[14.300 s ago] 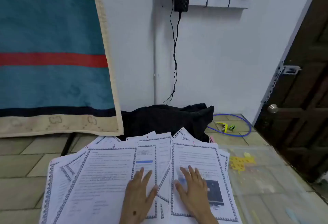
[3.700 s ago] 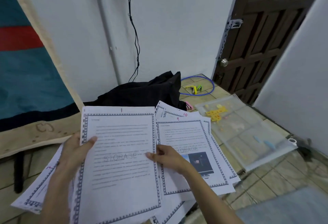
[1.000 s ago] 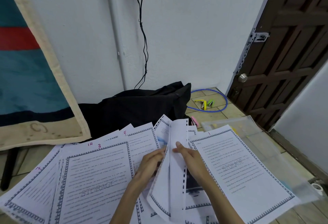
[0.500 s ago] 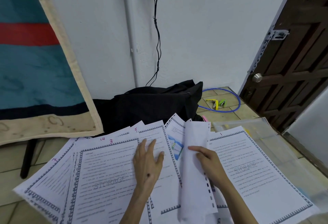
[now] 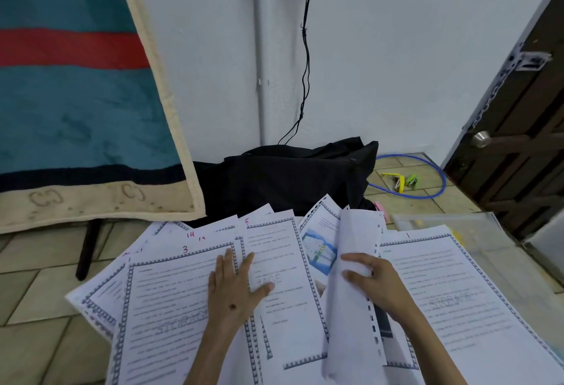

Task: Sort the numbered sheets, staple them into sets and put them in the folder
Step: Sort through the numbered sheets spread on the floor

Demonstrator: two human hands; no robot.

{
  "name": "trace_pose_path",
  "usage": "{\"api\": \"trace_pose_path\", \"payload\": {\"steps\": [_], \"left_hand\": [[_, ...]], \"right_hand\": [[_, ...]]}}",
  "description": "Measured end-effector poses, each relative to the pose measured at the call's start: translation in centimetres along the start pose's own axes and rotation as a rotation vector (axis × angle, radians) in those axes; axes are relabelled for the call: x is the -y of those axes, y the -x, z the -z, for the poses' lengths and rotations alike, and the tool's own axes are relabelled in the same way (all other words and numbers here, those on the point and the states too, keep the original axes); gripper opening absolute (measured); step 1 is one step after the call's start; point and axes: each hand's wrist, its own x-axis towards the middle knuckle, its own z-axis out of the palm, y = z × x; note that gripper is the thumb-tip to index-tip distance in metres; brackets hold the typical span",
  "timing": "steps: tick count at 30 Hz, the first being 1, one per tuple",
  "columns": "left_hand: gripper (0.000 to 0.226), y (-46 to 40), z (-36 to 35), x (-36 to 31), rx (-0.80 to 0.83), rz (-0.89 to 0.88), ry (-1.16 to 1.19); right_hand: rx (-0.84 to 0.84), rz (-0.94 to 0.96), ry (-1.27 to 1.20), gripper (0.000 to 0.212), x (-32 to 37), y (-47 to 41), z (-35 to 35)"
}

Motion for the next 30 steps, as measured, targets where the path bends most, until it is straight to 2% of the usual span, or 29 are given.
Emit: {"api": "trace_pose_path", "payload": {"steps": [3,6,8,11,15,20,23,24,26,28,29,30], "left_hand": [[0.083,-0.3,1.0,0.0,0.025,0.015,0.047],[0.084,-0.6,1.9,-0.3,0.029,0.048,0.244],[0.070,-0.5,2.6,-0.6,-0.030,0.050,0.412],[0.030,-0.1,3.6,-0.3,-0.159,0.074,0.495],[0.026,0.6,4.2,0.8,-0.289,0.161,0.606],[0.019,0.5,3.9,0.8,-0.295,0.242,0.707],[0.015,0.5,3.4,0.9,-0.309,0.256,0.859],[0.020,0.6,3.2,1.2,-0.318,0.245,0.893],[0.024,0.8,3.2,2.1,-0.347,0.167,0.774],[0.032,0.6,3.1,3.7,-0.364,0.050,0.537],[0.046,0.7,3.2,4.3,-0.321,0.019,0.410],[0.070,0.7,3.2,4.8,-0.246,0.020,0.291]], "right_hand": [[0.021,0.001,0.017,0.022,-0.2,-0.2,0.1],[0.034,-0.001,0.046,0.021,-0.4,-0.3,0.0],[0.043,0.007,0.057,0.021,-0.4,-0.4,0.0],[0.056,0.016,0.066,0.021,-0.3,-0.4,0.1],[0.071,0.007,0.091,0.018,-0.3,-0.5,0.0],[0.084,0.082,0.134,0.018,1.1,-0.5,-1.4],[0.147,0.102,0.139,0.058,2.0,-0.4,-2.9],[0.174,0.096,0.144,0.065,2.2,-0.3,-3.4],[0.231,0.110,0.186,0.061,3.0,0.1,-4.0],[0.264,0.117,0.270,0.064,3.5,0.5,-4.4],[0.264,0.110,0.338,0.069,3.7,0.5,-4.7],[0.263,0.103,0.413,0.073,3.7,0.5,-5.0]]}}
